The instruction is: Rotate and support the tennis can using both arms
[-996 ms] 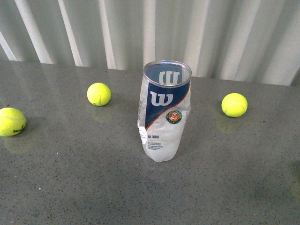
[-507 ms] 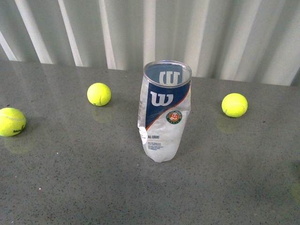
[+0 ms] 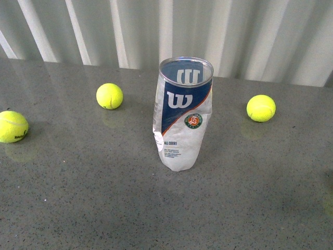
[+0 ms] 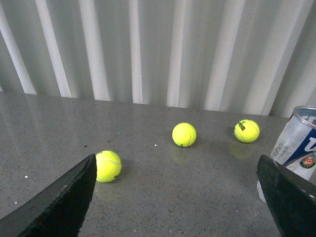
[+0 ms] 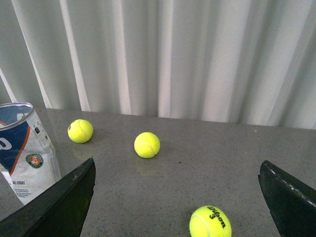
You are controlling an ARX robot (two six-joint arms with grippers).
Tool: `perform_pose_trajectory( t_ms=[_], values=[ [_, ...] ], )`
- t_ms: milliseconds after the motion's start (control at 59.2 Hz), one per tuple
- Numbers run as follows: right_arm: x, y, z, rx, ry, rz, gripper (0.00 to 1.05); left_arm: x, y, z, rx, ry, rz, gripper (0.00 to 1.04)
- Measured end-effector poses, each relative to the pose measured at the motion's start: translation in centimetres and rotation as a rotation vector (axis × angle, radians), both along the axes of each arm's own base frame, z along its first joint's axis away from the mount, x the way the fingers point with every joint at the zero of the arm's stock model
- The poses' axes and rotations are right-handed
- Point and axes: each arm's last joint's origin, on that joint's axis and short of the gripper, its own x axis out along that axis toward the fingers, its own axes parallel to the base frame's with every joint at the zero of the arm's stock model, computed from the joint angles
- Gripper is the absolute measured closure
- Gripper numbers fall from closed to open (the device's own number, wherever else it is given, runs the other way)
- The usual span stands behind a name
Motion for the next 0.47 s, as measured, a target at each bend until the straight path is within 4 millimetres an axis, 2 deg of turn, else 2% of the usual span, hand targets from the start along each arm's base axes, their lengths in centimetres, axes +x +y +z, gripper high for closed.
perform_pose_trajectory(
  t_ms=[473],
  values=[
    [0.00,0.00,0.00,0.000,0.000,0.000,0.07,0.00,0.00,0.00,0.000,0.000,0.000,0.07]
  ],
)
